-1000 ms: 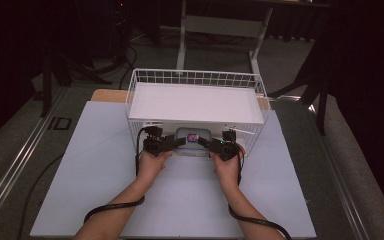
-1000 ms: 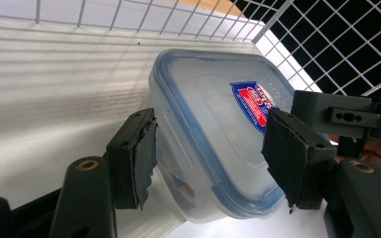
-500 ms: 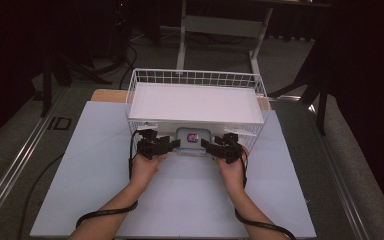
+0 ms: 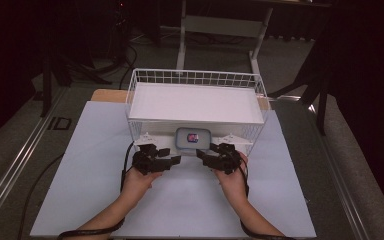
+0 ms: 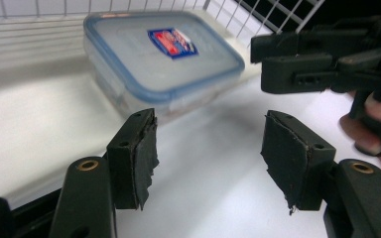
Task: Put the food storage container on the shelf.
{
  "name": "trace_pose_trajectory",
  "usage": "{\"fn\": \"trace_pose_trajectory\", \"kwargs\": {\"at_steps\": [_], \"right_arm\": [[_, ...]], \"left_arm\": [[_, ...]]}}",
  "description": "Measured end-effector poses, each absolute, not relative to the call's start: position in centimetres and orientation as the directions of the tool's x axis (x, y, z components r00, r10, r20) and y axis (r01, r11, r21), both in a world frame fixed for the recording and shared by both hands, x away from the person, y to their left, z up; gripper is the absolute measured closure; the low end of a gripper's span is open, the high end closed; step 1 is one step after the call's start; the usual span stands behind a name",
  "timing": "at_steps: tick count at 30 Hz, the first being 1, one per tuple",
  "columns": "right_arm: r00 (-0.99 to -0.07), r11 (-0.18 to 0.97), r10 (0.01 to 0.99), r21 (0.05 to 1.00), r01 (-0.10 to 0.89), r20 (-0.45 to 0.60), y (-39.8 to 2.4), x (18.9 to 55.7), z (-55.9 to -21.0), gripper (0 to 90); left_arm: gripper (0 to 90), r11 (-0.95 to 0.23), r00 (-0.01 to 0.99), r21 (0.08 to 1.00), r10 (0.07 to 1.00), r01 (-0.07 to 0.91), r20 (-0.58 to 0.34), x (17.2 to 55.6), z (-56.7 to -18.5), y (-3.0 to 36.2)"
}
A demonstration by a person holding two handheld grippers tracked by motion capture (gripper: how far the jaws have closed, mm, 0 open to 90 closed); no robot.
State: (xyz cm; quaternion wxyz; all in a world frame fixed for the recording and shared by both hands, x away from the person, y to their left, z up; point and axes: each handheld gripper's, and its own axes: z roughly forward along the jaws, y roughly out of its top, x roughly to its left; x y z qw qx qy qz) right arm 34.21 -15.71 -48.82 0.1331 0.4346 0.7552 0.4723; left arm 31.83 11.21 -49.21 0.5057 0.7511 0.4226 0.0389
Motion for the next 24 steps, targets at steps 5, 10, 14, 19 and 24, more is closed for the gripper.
{"fn": "trace_pose_trajectory", "kwargs": {"at_steps": [5,10,14,19,24], "right_arm": [[-0.609,0.218,0.767,0.811,0.542,0.201,-15.1,33.3,-49.3,37.6],[-0.615,0.210,0.760,0.815,0.540,0.211,-15.0,33.0,-49.5,44.5],[-0.611,0.227,0.770,0.817,0.530,0.183,-14.7,32.7,-49.9,47.9],[-0.600,0.236,0.782,0.812,0.534,0.167,-14.4,32.7,-50.3,55.9],[-0.590,0.253,0.792,0.796,0.549,0.156,-14.1,32.9,-51.0,76.9]], "left_arm": [[25.0,-0.114,0.647,0.800,0.660,0.589,-0.382,30.3,-49.0,12.4],[13.5,-0.164,0.674,0.809,0.657,0.564,-0.337,29.0,-49.0,13.1],[0.8,-0.188,0.684,0.811,0.657,0.554,-0.315,28.0,-49.1,13.6],[0.8,-0.209,0.685,0.821,0.677,0.531,-0.270,26.3,-49.4,14.0],[0.8,-0.223,0.700,0.841,0.675,0.493,-0.231,25.1,-50.1,13.9]]}}
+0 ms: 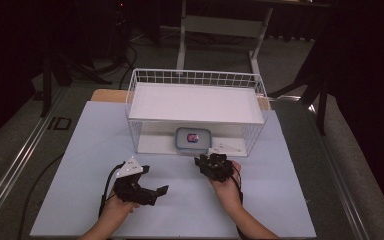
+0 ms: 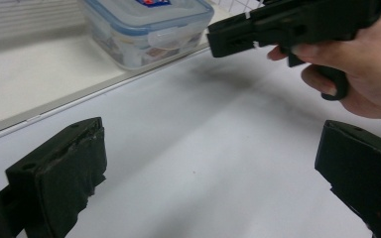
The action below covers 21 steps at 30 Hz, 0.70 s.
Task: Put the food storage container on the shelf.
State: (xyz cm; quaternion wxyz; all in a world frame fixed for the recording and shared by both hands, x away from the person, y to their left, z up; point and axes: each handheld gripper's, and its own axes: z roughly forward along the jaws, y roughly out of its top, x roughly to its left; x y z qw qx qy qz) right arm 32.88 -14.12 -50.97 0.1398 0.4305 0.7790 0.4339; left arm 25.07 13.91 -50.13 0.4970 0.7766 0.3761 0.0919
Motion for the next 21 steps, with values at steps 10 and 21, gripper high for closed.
{"fn": "trace_pose_trajectory", "kwargs": {"at_steps": [10,21], "right_arm": [[-0.586,0.273,0.794,0.765,0.583,0.163,-13.5,34.2,-52.2,90.0],[-0.575,0.254,0.802,0.779,0.574,0.163,-12.4,36.0,-52.5,90.0]], "left_arm": [[0.8,-0.224,0.691,0.852,0.694,0.473,-0.201,25.0,-51.2,13.9],[0.8,-0.221,0.690,0.850,0.693,0.479,-0.209,25.2,-51.8,13.9]]}}
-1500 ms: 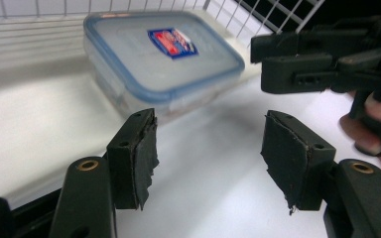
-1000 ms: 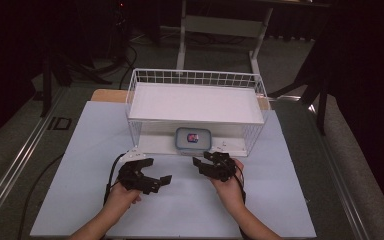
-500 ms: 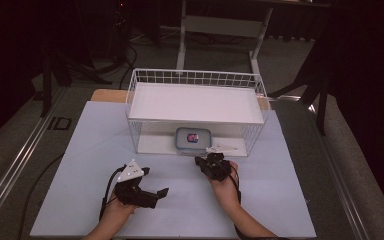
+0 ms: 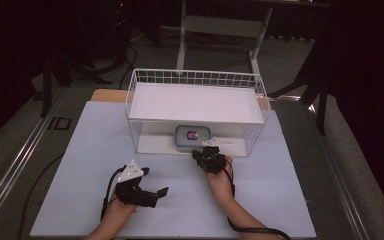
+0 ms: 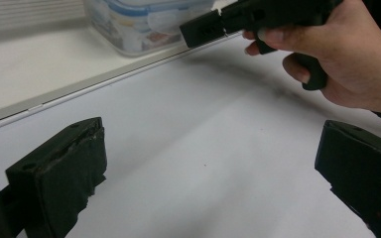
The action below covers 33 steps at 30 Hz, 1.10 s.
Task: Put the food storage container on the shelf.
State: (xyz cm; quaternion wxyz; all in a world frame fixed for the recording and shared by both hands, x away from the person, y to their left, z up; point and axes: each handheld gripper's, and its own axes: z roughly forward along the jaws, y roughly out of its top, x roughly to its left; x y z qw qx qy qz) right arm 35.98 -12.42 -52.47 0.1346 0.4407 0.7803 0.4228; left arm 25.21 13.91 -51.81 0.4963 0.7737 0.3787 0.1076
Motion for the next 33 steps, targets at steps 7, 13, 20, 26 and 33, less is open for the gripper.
{"fn": "trace_pose_trajectory", "kwargs": {"at_steps": [7,13,20,26,33], "right_arm": [[-0.561,0.239,0.812,0.785,0.572,0.161,-11.8,37.3,-52.4,89.9],[-0.548,0.228,0.820,0.784,0.578,0.165,-11.2,38.4,-52.4,89.9],[-0.542,0.228,0.826,0.788,0.572,0.154,-10.6,39.8,-52.4,89.9],[-0.516,0.211,0.843,0.785,0.582,0.156,-10.5,40.6,-52.3,89.8],[-0.521,0.212,0.838,0.783,0.585,0.162,-10.1,41.1,-52.6,89.9]], "left_arm": [[0.8,-0.213,0.689,0.846,0.689,0.489,-0.225,25.2,-52.0,13.9],[0.8,-0.220,0.694,0.851,0.689,0.478,-0.212,25.1,-51.9,13.9],[0.8,-0.208,0.690,0.852,0.690,0.480,-0.220,25.1,-51.9,14.1],[0.8,-0.202,0.690,0.851,0.686,0.485,-0.231,25.1,-52.0,14.2],[0.8,-0.201,0.689,0.851,0.687,0.486,-0.232,25.1,-52.0,14.2]]}}
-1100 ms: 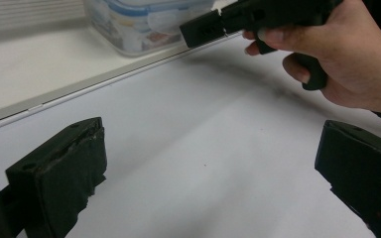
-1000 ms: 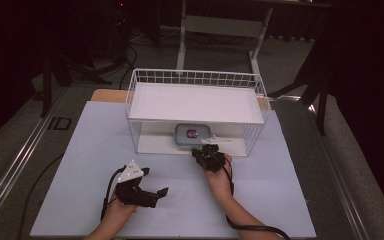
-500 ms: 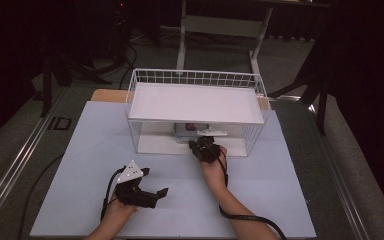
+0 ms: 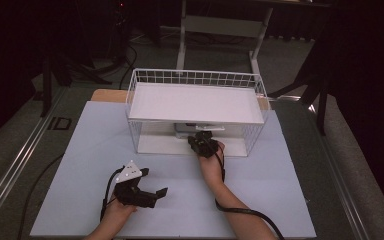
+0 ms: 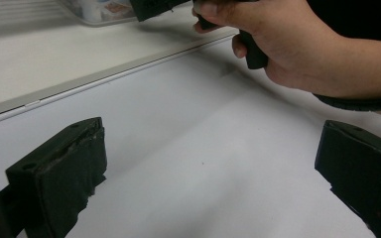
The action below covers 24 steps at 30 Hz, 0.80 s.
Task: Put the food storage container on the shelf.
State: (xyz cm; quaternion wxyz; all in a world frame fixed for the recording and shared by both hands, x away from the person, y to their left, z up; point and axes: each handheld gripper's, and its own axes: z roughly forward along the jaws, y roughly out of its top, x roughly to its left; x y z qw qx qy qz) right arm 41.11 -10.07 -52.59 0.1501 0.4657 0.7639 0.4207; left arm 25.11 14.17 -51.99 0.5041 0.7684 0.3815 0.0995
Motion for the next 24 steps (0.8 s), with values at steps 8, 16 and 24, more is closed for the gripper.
{"fn": "trace_pose_trajectory", "kwargs": {"at_steps": [8,16,24], "right_arm": [[-0.526,0.199,0.831,0.786,0.585,0.181,-10.1,40.9,-52.5,89.7],[-0.576,0.242,0.806,0.812,0.531,0.136,-10.3,39.2,-52.2,83.8],[-0.607,0.244,0.783,0.832,0.498,0.133,-11.3,37.0,-51.4,59.1]], "left_arm": [[0.8,-0.214,0.696,0.851,0.683,0.481,-0.221,25.0,-52.1,13.9],[0.8,-0.208,0.698,0.857,0.682,0.472,-0.219,25.0,-51.9,14.0],[0.8,-0.187,0.706,0.871,0.672,0.455,-0.224,25.0,-51.5,14.1]]}}
